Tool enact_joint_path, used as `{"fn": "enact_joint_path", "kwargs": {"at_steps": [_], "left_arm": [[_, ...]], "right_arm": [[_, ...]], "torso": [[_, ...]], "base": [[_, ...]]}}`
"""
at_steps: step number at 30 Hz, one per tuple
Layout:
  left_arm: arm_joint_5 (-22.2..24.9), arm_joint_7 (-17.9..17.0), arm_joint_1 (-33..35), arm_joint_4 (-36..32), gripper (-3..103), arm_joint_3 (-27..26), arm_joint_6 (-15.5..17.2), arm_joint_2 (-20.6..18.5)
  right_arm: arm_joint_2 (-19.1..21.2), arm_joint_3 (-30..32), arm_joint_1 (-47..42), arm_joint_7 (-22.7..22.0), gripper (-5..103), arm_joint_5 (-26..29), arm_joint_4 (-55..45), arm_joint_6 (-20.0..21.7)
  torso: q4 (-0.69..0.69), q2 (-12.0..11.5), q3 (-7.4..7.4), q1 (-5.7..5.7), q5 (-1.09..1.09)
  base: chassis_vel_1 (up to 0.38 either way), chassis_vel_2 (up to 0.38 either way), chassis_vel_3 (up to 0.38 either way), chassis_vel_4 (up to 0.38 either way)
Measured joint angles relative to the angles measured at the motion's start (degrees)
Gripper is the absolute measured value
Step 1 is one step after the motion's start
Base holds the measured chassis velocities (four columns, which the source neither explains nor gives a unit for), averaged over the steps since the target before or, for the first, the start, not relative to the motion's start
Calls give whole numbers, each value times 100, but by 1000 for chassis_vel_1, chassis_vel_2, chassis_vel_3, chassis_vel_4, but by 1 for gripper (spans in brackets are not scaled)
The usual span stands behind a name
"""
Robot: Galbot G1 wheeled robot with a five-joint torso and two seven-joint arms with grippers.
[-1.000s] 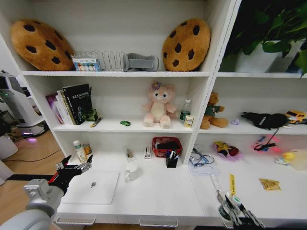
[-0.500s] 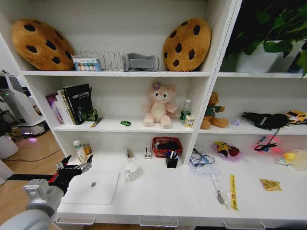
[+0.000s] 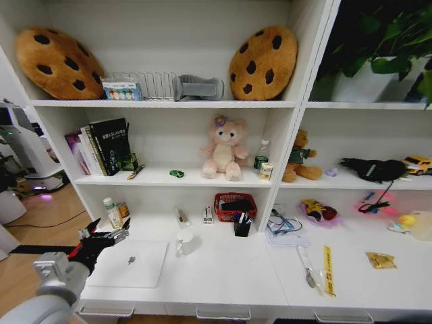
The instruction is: Organize the objects on the table.
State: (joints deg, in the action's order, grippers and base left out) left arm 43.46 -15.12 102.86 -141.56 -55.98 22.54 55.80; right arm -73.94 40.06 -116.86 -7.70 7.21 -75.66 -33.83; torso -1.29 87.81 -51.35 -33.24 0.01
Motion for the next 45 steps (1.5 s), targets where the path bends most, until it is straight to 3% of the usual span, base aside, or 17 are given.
{"fn": "enact_joint_path", "kwargs": {"at_steps": [19, 25, 34, 45], "left_arm": [[0, 0, 0, 0, 100, 0, 0, 0], [0, 1, 0, 0, 100, 1, 0, 0], [0, -1, 0, 0, 100, 0, 0, 0], [0, -1, 0, 0, 100, 0, 0, 0]], "right_arm": [[94, -200, 521, 61, 27, 37, 537, -186], [22, -462, 1767, 138, 27, -250, 2179, -270], [-30, -539, 3340, 82, 27, -767, 3678, -460], [-133, -566, 3987, -57, 27, -998, 4118, -425]], "torso": [[1, 0, 0, 0, -1], [-2, 0, 0, 0, 2], [1, 0, 0, -1, -2], [0, 0, 0, -1, -2]], "base": [[-71, -69, 72, 75], [-44, -68, 48, 45], [32, 47, -22, -27], [0, 0, 0, 0]]}}
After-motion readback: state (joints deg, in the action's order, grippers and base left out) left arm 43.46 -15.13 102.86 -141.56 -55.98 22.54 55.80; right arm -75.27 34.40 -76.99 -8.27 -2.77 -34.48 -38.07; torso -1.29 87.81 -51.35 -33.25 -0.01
